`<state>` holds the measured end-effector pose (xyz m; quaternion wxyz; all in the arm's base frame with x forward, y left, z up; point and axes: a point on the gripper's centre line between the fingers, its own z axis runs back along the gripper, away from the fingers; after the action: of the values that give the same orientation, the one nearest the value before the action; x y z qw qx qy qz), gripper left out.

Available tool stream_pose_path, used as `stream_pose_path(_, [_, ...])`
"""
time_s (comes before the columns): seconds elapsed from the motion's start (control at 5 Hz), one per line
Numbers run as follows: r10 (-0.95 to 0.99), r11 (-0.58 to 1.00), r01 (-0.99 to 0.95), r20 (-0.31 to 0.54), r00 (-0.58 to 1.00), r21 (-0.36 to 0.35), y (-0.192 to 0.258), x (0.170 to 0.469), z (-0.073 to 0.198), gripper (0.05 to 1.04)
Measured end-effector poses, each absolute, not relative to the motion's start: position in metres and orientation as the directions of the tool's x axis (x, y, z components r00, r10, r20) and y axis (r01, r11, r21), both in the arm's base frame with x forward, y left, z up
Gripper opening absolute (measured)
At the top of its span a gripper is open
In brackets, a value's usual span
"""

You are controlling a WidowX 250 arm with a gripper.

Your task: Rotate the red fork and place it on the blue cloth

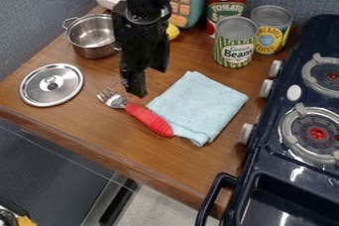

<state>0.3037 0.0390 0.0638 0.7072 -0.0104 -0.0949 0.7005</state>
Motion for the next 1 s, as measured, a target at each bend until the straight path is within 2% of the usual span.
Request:
stream_pose_path(0.2, [0.986, 0.053, -0.983, 0.163, 0.024, -0.174, 0.037, 0.300, 0.076, 0.999])
stream_pose_path(0.4, [0.921, 0.319, -0.945, 0.257, 0.292, -0.073, 0.032, 0.311, 0.083, 0.999])
stream_pose_path(0.6, [0.796, 0.546, -0.835, 0.264, 0.544, 0.072, 0.023, 0.317, 0.091, 0.999])
stream_pose_path(0.8, [0.642, 0.738, -0.671, 0.228, 0.732, 0.079, 0.016, 0.311, 0.099, 0.999])
stream_pose_path(1.0, [0.454, 0.890, -0.456, 0.120, 0.883, -0.012, 0.017, 0.306, 0.101, 0.999])
